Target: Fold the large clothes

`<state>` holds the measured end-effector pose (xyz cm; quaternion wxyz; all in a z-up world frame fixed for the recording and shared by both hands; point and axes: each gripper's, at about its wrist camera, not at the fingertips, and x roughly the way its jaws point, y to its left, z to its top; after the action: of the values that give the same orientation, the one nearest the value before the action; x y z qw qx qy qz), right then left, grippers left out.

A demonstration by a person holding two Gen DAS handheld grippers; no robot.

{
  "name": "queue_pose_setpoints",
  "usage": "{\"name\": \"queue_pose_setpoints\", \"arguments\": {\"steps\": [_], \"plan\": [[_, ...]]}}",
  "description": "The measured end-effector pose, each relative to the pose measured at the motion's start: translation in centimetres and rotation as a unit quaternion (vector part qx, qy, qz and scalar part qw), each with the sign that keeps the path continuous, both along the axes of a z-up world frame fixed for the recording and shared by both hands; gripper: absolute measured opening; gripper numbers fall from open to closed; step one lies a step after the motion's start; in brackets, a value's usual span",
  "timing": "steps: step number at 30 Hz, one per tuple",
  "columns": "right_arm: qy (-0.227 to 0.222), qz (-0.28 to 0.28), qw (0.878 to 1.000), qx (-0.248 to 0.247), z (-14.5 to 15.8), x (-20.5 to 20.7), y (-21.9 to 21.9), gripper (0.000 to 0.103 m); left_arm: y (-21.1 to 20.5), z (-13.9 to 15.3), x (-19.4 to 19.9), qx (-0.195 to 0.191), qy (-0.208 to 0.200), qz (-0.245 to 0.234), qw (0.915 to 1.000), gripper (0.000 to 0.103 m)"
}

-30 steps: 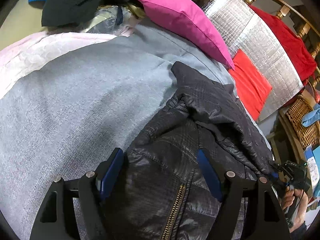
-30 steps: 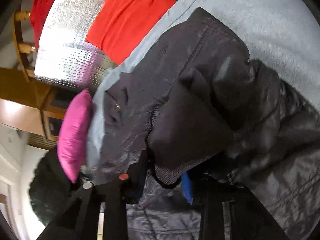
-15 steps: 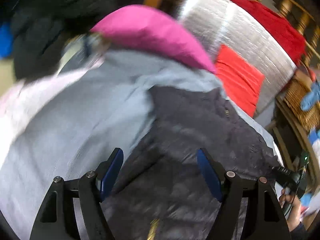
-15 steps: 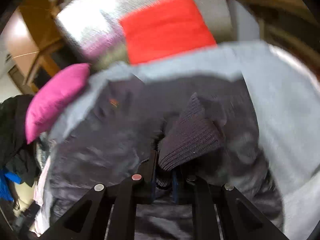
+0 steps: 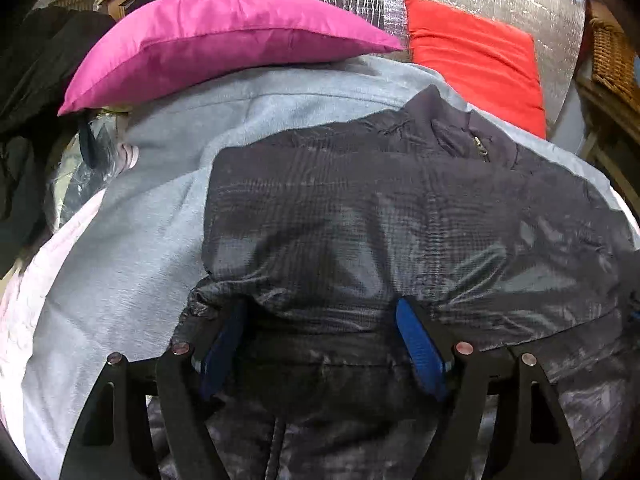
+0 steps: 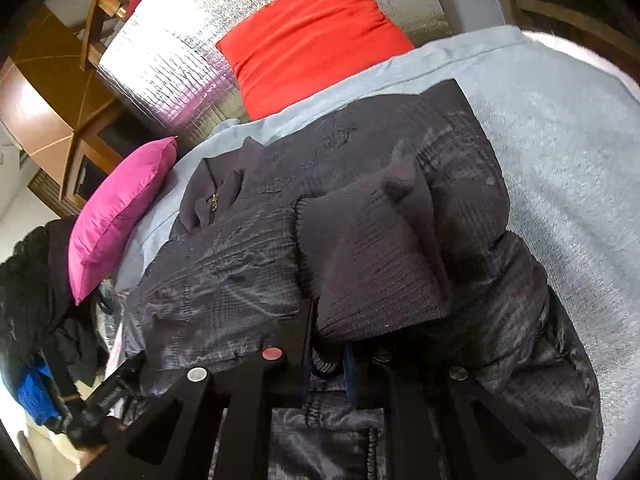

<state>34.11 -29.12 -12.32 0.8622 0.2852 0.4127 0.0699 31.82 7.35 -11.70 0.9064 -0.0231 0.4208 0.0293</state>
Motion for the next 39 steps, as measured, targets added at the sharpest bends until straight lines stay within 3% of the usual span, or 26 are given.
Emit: {"name": "queue_pose_setpoints", "arguments": {"steps": [2,5,7,8,12,16,19,22,25,27,30,32,34,36,39], "plan": [[0.009,-0.003,1.0,0.028,-0.2,-0.1,-0.7,0.018,0.6,1.2,-0.4,-0.024,-0.015,0.006,0.9996,0.078],[0.02,-0.008,0.999,0.045,0.3,-0.9,-1.2,0.033,1.0,3.2,-1.5,-0.031,-0.057,0.013,0.9978,0.078],[0.015,0.003,0.999,0.04,1.2,-1.8,-1.2,0.068,0.9,4.0,-1.8,-0.025,-0.076,0.008,0.9968,0.078],[0.007,0.008,0.999,0.038,1.9,-2.4,-1.2,0.07,0.9,4.3,-1.9,-0.022,-0.079,0.005,0.9966,0.078],[-0.025,0.012,1.0,0.014,4.9,-3.9,-0.9,0.07,0.7,3.6,-0.8,-0.023,-0.069,0.004,0.9973,0.078],[-0.059,0.042,0.997,0.04,6.7,-2.5,0.4,0.07,0.1,0.1,1.1,-0.008,0.014,-0.01,0.9998,0.079],[-0.036,0.04,0.997,0.063,4.8,0.1,0.7,0.07,0.3,-0.6,1.2,-0.008,0.011,-0.012,0.9998,0.079],[0.034,0.015,0.995,0.088,0.0,2.4,-0.3,0.067,1.2,0.8,0.8,-0.032,0.005,-0.022,0.9992,0.079],[0.021,0.022,0.996,0.079,1.0,2.1,-0.1,0.069,4.2,2.9,0.4,-0.072,-0.034,-0.006,0.9968,0.079],[0.004,0.033,0.998,0.054,2.6,1.7,0.4,0.069,6.7,3.4,1.0,-0.106,-0.038,0.024,0.9933,0.079],[-0.03,0.045,0.996,0.064,4.4,2.0,0.2,0.069,8.4,2.7,2.3,-0.136,-0.024,0.036,0.9897,0.079],[-0.03,0.049,0.997,0.057,4.1,3.0,0.5,0.069,8.0,1.3,2.8,-0.127,-0.001,0.032,0.9914,0.079],[0.0,0.046,0.998,0.046,2.4,3.7,0.4,0.069,7.3,-1.2,3.7,-0.093,0.057,0.025,0.9937,0.08],[0.013,0.047,0.998,0.035,0.6,4.0,0.2,0.068,7.5,-2.1,3.4,-0.105,0.045,0.027,0.9931,0.082],[0.006,0.055,0.998,0.013,0.9,3.8,0.7,0.068,7.5,-0.8,2.9,-0.096,0.03,0.036,0.9943,0.082]]}}
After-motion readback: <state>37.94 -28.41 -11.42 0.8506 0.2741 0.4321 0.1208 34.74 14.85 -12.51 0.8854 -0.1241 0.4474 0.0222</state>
